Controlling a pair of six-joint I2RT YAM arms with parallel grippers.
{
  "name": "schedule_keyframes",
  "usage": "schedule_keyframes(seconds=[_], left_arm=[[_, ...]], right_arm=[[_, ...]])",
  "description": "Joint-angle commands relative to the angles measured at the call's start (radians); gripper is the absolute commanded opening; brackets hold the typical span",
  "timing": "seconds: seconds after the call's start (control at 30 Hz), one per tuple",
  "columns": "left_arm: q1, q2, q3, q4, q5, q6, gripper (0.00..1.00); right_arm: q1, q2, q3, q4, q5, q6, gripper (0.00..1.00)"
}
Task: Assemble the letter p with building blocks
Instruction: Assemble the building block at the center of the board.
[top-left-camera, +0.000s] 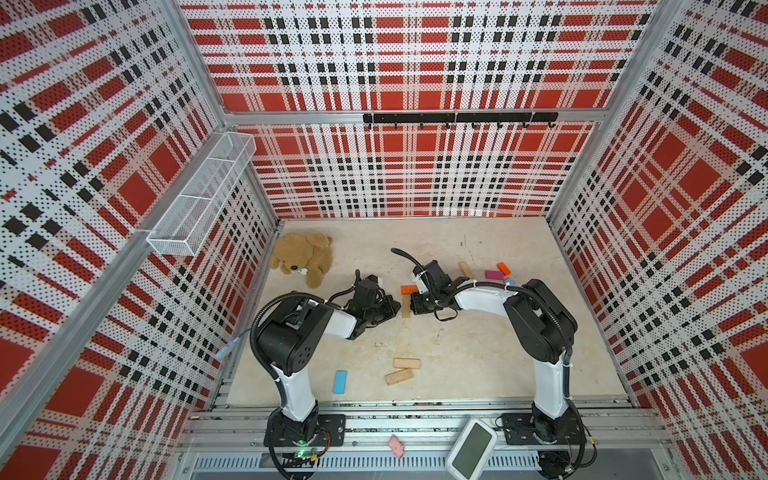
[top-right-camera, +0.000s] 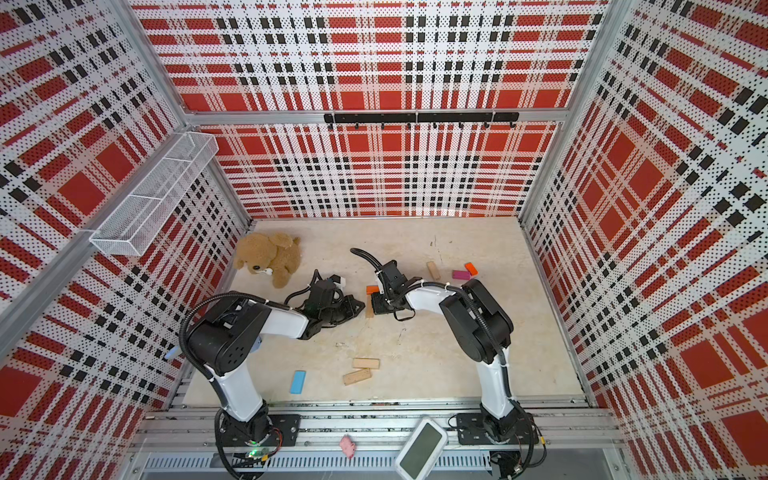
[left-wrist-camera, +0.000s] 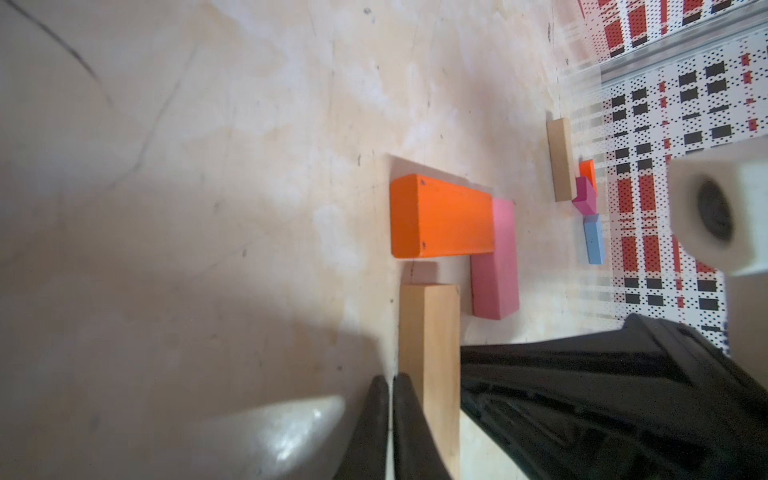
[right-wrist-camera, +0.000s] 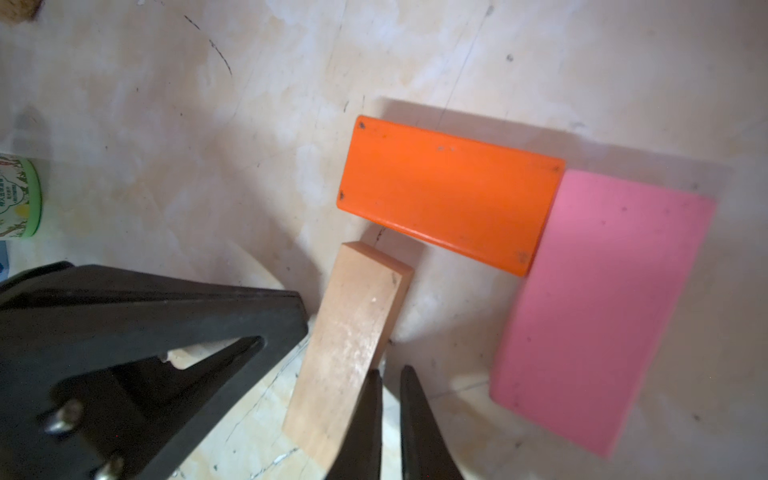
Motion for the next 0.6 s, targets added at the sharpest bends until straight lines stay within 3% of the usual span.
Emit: schedule_keyframes(seconds=[0.0,0.57], left_arm=[[0.006,0.043,-0.014,-0.088,-0.022,-0.011,0.11],[0.008,0.058,-0.005,-0.087,-0.022,-0.014,0.11]], right_arm=[[0.007,0.03,0.018,-0.011,0.014,-0.017,0.14],[0.007,0.037,0.024,-0.017,0.022,-0.019,0.16]])
